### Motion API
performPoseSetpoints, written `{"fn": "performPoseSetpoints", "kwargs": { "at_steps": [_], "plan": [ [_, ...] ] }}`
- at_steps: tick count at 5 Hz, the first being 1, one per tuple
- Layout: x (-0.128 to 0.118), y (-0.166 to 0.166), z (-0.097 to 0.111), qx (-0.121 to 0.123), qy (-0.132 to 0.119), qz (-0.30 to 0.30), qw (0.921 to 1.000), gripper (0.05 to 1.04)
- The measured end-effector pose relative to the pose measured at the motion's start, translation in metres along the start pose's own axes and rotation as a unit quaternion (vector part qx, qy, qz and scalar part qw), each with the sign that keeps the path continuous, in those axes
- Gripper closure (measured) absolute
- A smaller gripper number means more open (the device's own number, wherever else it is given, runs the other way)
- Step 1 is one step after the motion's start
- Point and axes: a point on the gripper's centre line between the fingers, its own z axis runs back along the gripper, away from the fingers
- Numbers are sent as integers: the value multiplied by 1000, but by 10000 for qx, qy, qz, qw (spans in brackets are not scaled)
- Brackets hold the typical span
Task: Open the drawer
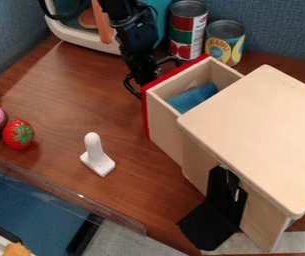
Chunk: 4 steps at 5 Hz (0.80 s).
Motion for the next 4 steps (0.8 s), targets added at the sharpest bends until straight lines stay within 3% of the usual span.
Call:
{"fn": "performPoseSetpoints", "kwargs": {
  "at_steps": [4],
  "plan": [
    [-3, 14, 3, -23, 39, 101, 9999, 932]
  ]
}}
